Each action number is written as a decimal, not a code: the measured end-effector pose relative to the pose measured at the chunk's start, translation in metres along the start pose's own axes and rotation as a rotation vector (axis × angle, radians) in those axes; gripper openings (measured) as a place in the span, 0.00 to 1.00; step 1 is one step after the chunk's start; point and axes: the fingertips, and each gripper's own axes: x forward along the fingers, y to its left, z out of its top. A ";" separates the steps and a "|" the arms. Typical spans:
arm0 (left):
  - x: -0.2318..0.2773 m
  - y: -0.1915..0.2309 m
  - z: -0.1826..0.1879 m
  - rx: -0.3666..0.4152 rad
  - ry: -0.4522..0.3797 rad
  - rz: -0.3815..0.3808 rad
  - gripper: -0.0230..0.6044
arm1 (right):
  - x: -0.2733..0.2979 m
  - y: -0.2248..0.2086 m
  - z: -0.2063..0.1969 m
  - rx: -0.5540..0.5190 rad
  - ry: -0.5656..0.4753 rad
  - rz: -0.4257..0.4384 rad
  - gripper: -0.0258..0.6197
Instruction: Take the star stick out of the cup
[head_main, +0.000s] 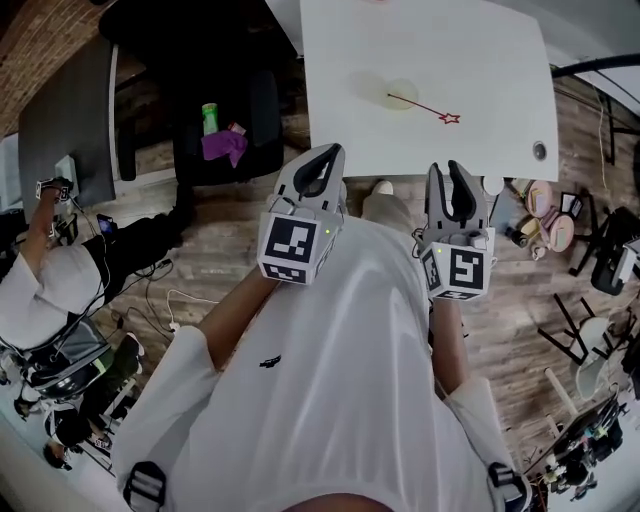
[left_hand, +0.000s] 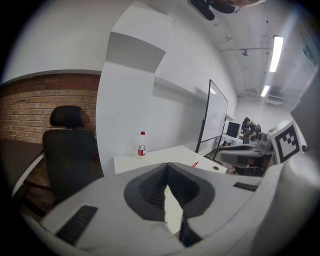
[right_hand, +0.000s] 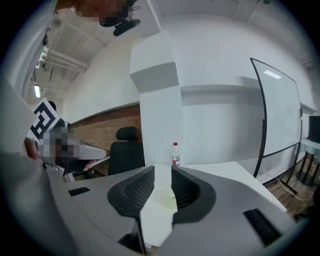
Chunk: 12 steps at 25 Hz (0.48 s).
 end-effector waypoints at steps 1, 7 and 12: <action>0.002 -0.002 0.001 -0.007 0.002 0.004 0.03 | 0.002 -0.004 -0.001 0.007 0.004 0.002 0.18; 0.021 -0.010 0.003 0.005 0.033 0.018 0.03 | 0.023 -0.036 -0.009 0.109 -0.011 0.010 0.21; 0.031 -0.010 -0.010 -0.005 0.087 0.039 0.03 | 0.039 -0.047 -0.018 0.140 0.000 0.012 0.21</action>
